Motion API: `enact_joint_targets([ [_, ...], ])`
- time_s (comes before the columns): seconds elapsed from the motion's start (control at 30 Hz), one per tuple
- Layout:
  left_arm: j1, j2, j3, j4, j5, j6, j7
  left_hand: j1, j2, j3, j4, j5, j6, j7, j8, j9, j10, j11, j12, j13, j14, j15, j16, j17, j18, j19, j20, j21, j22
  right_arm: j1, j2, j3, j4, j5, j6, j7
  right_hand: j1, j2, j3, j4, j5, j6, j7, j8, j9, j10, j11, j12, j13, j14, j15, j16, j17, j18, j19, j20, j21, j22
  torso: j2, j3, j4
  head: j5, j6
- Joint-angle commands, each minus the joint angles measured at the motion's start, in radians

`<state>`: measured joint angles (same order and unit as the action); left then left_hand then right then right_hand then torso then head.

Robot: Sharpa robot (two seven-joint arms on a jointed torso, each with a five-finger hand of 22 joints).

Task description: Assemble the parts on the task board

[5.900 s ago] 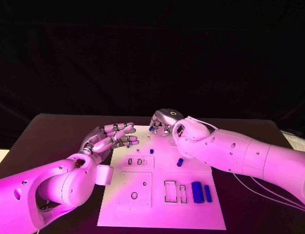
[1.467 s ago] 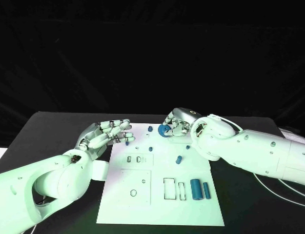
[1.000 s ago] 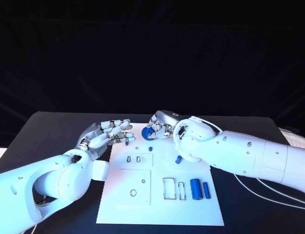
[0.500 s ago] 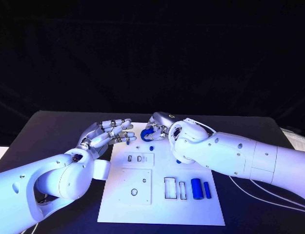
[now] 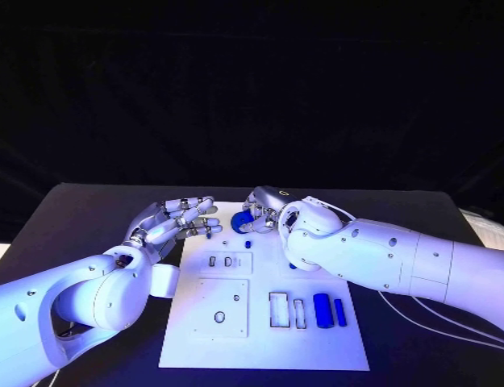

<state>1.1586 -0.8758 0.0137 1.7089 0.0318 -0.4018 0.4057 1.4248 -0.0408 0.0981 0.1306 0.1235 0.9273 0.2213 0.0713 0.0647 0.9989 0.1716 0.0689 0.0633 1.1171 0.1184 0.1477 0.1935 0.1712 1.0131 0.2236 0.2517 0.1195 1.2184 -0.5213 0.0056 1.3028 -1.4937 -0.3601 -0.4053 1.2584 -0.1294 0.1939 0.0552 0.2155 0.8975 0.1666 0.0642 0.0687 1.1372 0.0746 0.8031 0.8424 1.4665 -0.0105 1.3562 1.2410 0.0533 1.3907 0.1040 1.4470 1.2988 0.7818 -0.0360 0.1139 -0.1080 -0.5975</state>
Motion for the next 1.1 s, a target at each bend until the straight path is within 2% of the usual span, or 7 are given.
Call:
enact_joint_targets([
  [0.03,0.001,0.002,0.001,0.002,-0.001,0.021,-0.003,-0.006,0.007,-0.002,-0.003,-0.003,0.002,0.000,-0.006,0.000,0.001,0.003,-0.003,0.000,-0.005,0.003,-0.004,0.001,0.009,0.005,0.000,0.000,-0.001,-0.001,-0.008,0.000,0.009,0.006,-0.003,0.042,0.002,-0.006,-0.020,0.007,0.008,-0.005,-0.001,0.005,0.003,-0.004,0.001,0.008,0.003,0.038,0.009,-0.002,0.006,0.008,-0.003,0.003,-0.002,0.002,0.000,0.0007,-0.0007,0.000,-0.001],
  [0.23,0.001,0.000,0.001,0.001,-0.001,0.020,-0.004,-0.006,0.008,-0.002,-0.004,-0.003,0.001,0.000,-0.006,0.000,0.000,0.003,-0.004,0.000,-0.005,0.003,-0.004,0.002,0.009,0.005,0.000,-0.001,-0.001,-0.003,-0.034,-0.001,0.040,0.026,-0.039,0.079,0.011,0.004,-0.037,0.015,0.016,0.011,-0.005,0.014,0.007,0.006,-0.003,0.025,0.013,0.039,0.006,0.000,0.010,0.006,0.005,0.002,0.003,0.013,0.001,0.0012,-0.0016,0.004,-0.001],
  [0.4,0.001,-0.001,0.001,0.000,-0.001,0.020,-0.004,-0.006,0.008,-0.002,-0.004,-0.003,0.001,0.000,-0.006,0.000,0.000,0.003,-0.004,0.000,-0.005,0.003,-0.004,0.002,0.009,0.005,0.000,-0.001,-0.001,-0.004,-0.054,-0.001,0.062,0.051,-0.062,0.114,0.023,0.019,-0.045,0.021,0.025,0.037,-0.013,0.026,0.013,0.029,-0.009,0.058,0.036,0.041,0.001,0.002,0.015,0.002,0.019,-0.002,0.012,0.032,0.000,0.0006,-0.0003,0.002,-0.002],
  [0.53,0.001,-0.001,0.001,0.001,-0.001,0.019,-0.004,-0.006,0.008,-0.002,-0.004,-0.003,0.001,0.000,-0.006,0.000,0.000,0.003,-0.004,0.000,-0.005,0.003,-0.004,0.002,0.009,0.005,0.000,-0.001,-0.001,-0.004,-0.056,-0.001,0.064,0.079,-0.037,0.127,0.013,0.031,-0.057,0.036,0.026,0.052,-0.017,0.031,0.015,0.048,-0.013,0.083,0.055,0.044,-0.002,0.009,0.025,-0.001,0.029,-0.006,0.018,0.045,0.000,-0.0001,-0.0025,0.004,0.000],
  [0.73,0.001,0.000,0.001,0.002,-0.001,0.018,-0.004,-0.006,0.008,-0.002,-0.004,-0.003,0.001,0.000,-0.006,0.000,0.000,0.003,-0.004,0.000,-0.005,0.003,-0.004,0.002,0.009,0.005,0.000,-0.001,-0.001,-0.004,-0.043,-0.001,0.043,0.100,-0.002,0.120,0.011,0.047,-0.066,0.051,0.066,0.051,-0.017,0.025,0.013,0.058,-0.014,0.100,0.068,0.047,-0.004,0.015,0.035,-0.003,0.036,-0.008,0.023,0.055,0.000,-0.0012,0.0015,0.001,-0.001],
  [0.97,0.001,0.000,0.001,0.003,-0.001,0.014,-0.002,-0.005,0.009,-0.001,-0.005,-0.003,0.000,0.001,-0.007,0.000,-0.002,0.003,-0.004,0.000,-0.005,0.003,-0.005,0.003,0.009,0.004,0.000,-0.001,-0.001,-0.004,-0.027,-0.001,0.015,0.081,0.048,0.088,0.020,0.054,-0.066,0.051,0.093,0.049,-0.016,0.020,0.011,0.060,-0.014,0.106,0.073,0.048,-0.004,0.020,0.042,-0.004,0.039,-0.008,0.025,0.059,0.000,-0.0029,0.0017,-0.005,-0.005],
  [1.1,0.001,0.000,0.001,0.004,-0.001,0.012,-0.004,-0.004,0.009,0.000,-0.007,-0.003,0.000,0.001,-0.007,0.000,-0.002,0.003,-0.004,0.000,-0.005,0.003,-0.005,0.003,0.009,0.004,0.000,-0.001,-0.001,-0.004,-0.018,-0.002,0.001,0.069,0.067,0.075,0.026,0.054,-0.066,0.049,0.099,0.049,-0.016,0.018,0.011,0.057,-0.014,0.103,0.070,0.049,-0.004,0.022,0.046,-0.004,0.039,-0.008,0.025,0.060,0.000,-0.0016,0.0020,-0.004,-0.007],
])
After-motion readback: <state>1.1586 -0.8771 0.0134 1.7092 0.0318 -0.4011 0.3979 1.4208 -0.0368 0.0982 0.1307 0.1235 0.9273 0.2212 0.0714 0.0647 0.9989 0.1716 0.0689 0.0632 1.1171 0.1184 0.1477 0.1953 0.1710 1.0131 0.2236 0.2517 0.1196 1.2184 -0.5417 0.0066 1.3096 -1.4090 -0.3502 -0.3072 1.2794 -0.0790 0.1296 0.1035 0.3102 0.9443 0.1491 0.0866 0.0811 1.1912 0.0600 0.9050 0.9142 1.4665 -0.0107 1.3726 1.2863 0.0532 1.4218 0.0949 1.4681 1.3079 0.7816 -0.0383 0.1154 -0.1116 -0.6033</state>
